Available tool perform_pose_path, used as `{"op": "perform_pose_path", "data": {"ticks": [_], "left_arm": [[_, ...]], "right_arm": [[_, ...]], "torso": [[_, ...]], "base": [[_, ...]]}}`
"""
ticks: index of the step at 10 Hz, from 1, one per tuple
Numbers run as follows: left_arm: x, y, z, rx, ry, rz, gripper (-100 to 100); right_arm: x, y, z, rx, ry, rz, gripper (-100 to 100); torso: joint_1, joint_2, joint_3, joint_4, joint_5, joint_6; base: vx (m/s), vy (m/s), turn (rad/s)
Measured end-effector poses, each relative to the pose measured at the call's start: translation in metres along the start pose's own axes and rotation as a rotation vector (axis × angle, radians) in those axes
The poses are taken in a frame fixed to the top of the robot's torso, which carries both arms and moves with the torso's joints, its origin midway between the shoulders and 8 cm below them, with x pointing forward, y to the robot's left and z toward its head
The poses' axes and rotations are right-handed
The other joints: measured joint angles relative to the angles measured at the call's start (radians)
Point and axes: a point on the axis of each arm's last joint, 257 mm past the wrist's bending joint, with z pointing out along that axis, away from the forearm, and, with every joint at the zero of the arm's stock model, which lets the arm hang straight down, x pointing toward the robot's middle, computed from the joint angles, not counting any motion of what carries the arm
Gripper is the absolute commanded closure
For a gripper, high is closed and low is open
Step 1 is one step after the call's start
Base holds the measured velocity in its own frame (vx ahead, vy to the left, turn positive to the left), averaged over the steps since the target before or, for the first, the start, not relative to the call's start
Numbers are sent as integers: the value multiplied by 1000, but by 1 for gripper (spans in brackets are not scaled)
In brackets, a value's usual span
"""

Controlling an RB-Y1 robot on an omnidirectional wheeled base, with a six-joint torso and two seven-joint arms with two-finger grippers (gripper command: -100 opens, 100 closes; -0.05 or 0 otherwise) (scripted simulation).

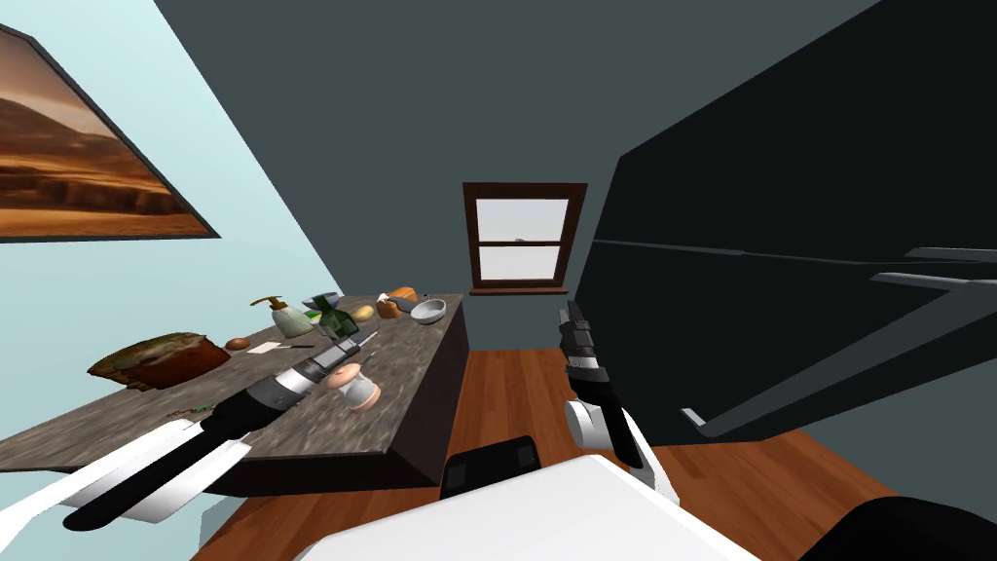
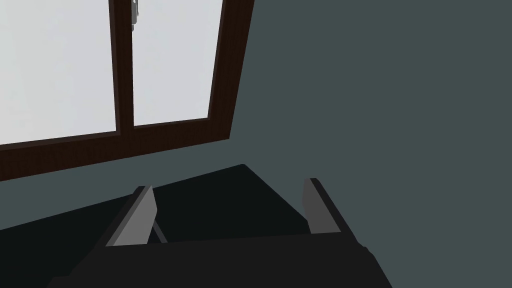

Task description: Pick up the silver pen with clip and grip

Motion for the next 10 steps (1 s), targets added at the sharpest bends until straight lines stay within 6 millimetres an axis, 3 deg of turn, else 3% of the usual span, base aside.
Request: {"op": "perform_pose_path", "data": {"ticks": [1, 5, 9, 10], "left_arm": [[-2, 2, -1, -7, 13, 13, -100], [5, 42, -19, -123, 121, 67, -100], [12, 86, -49, -259, 240, 118, -100], [15, 102, -64, -306, 279, 131, -100]], "right_arm": [[0, 0, 0, 0, 0, 0, 0], [0, 0, 0, 0, 0, 0, 0], [0, 0, 0, 0, 0, 0, 0], [0, 0, 0, 0, 0, 0, 0]], "torso": [[-1, 2, 1, 0, 0, 0], [0, 0, 0, 0, 0, 0], [0, 1, 0, 0, 0, 0], [0, 0, 0, 0, 0, 0]], "base": [[33, 9, -171], [46, 23, -122], [42, 23, -118], [36, 19, -74]]}}
